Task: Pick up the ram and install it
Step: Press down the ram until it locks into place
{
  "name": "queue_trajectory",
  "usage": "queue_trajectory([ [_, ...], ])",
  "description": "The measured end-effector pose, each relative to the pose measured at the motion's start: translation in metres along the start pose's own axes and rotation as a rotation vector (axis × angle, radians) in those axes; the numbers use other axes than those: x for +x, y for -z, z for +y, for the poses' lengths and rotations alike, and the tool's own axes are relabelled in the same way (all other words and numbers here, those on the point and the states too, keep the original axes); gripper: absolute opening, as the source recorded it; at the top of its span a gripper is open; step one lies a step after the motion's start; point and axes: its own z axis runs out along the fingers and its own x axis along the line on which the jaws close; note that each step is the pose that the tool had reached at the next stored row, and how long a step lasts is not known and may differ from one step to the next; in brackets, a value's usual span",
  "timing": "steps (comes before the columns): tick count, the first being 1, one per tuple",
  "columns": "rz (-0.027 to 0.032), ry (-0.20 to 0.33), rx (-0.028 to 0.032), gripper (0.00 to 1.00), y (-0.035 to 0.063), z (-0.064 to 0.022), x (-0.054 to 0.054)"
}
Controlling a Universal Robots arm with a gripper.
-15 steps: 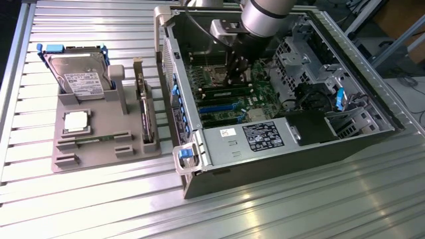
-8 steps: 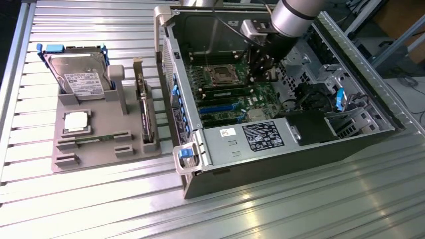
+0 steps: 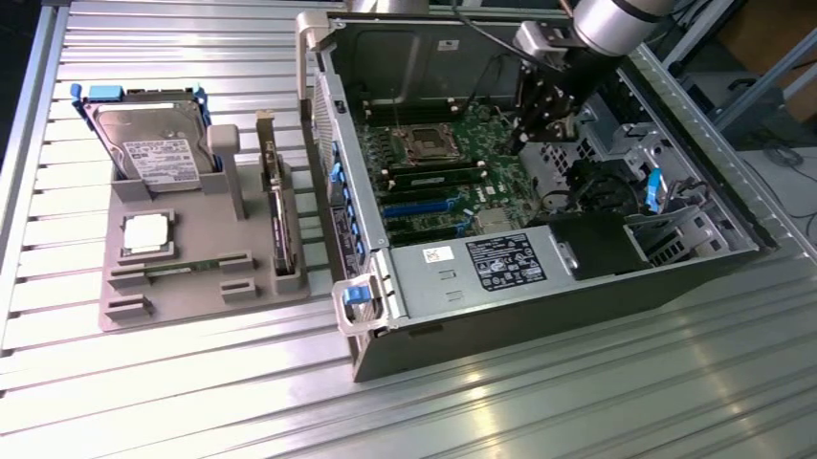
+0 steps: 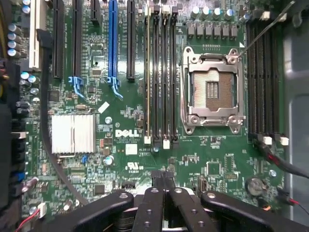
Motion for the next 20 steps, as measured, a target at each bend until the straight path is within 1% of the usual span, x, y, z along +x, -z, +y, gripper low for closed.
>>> queue_trajectory([
  [1,-0.0001,0.000,0.0000,0.11,0.0062,-0.0003,0.000],
  [2,-0.0002,0.000,0.0000,0.11,0.0153,-0.0002,-0.001],
  [3,-0.0007,0.000,0.0001,0.11,0.0220,-0.0003,-0.001],
  [4,-0.0023,0.000,0.0001,0.11,0.0337,0.0006,-0.002],
  [5,-0.0045,0.000,0.0000,0.11,0.0401,0.0012,-0.003],
  [6,-0.0055,0.001,0.0000,0.11,0.0437,0.0016,-0.003],
  [18,-0.0058,-0.001,0.0001,0.11,0.0446,0.0016,-0.003],
  [19,-0.0061,-0.007,0.0006,0.11,0.0446,0.0016,-0.003],
  [20,-0.0079,-0.030,0.0021,0.11,0.0447,0.0017,-0.003],
])
